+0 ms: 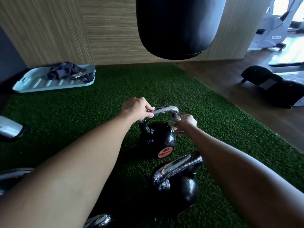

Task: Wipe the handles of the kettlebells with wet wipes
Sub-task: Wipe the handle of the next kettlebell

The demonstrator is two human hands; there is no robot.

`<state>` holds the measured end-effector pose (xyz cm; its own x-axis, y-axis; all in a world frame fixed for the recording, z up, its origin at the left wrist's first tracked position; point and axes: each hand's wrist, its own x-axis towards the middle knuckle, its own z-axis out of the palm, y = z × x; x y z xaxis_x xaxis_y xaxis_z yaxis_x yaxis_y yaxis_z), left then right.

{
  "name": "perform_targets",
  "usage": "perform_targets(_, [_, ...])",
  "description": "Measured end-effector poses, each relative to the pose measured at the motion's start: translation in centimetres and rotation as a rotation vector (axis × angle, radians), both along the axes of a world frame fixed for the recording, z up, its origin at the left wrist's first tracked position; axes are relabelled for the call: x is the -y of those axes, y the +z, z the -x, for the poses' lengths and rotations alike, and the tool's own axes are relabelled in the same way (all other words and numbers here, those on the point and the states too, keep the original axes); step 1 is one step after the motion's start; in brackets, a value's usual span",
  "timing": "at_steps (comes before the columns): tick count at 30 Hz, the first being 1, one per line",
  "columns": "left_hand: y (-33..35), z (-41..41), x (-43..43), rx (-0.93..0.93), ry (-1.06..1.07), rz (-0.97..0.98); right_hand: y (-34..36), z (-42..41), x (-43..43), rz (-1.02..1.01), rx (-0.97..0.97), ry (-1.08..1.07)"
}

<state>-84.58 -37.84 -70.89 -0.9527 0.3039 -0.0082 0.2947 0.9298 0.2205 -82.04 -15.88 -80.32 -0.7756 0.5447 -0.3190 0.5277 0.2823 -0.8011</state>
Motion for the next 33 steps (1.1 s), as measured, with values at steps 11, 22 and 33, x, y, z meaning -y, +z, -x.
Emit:
perform_targets(11, [0.5,0.3,0.1,0.036,-0.003,0.019,1.0,0.3,0.4,0.149,-0.151,-0.275])
perform_targets(22, [0.4,1.6,0.8,0.138,-0.066,-0.035,4.1,-1.2,4.5,0.013,-0.298,-0.207])
perform_targets(33, [-0.2,2.4,1.8,0.221,-0.106,-0.147,3.8,-2.5,11.7,0.321,-0.276,-0.333])
